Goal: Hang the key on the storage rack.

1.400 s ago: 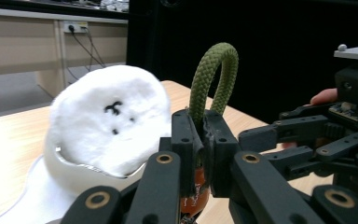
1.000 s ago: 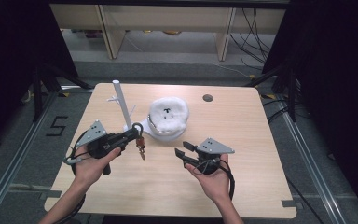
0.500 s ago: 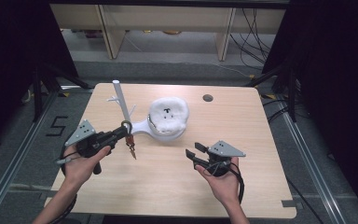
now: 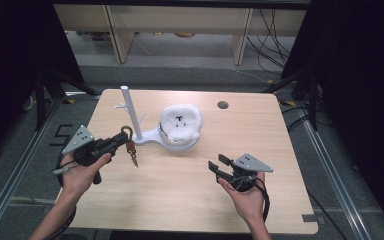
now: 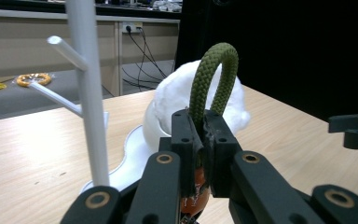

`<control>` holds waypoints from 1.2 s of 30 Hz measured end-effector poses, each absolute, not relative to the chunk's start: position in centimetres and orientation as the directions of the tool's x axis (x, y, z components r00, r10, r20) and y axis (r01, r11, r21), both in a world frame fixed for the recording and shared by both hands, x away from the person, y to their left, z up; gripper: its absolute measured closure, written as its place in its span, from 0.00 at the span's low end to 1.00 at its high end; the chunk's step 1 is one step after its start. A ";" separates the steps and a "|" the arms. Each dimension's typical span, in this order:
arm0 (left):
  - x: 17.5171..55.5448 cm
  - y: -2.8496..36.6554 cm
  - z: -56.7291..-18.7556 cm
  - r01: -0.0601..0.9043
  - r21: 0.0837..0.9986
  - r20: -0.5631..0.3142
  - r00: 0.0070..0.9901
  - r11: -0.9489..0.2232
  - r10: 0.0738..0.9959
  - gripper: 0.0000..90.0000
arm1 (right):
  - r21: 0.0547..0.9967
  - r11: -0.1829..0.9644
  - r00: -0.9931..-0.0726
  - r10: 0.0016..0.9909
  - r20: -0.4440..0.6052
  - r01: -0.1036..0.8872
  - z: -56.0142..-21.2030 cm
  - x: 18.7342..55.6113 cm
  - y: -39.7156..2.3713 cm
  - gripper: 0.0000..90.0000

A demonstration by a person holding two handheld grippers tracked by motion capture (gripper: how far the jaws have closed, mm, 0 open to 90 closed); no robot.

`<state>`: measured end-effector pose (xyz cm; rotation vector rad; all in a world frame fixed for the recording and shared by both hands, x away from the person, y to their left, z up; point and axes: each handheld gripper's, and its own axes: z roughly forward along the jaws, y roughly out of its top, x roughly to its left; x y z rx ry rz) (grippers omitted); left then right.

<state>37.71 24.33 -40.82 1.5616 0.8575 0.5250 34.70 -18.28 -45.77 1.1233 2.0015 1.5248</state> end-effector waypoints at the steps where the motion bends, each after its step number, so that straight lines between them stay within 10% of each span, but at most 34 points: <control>1: 38.0 24.6 -40.9 0.221 0.975 -0.139 0.624 -0.003 0.769 0.93 | 0.930 0.092 -0.601 0.784 0.153 0.357 -46.0 34.7 -18.7 0.58; 36: 42.0 27.0 -40.0 0.245 0.969 -0.146 0.535 0.012 0.832 0.93 | 0.928 0.043 -0.524 0.835 0.170 0.370 -47.6 33.6 -21.7 0.57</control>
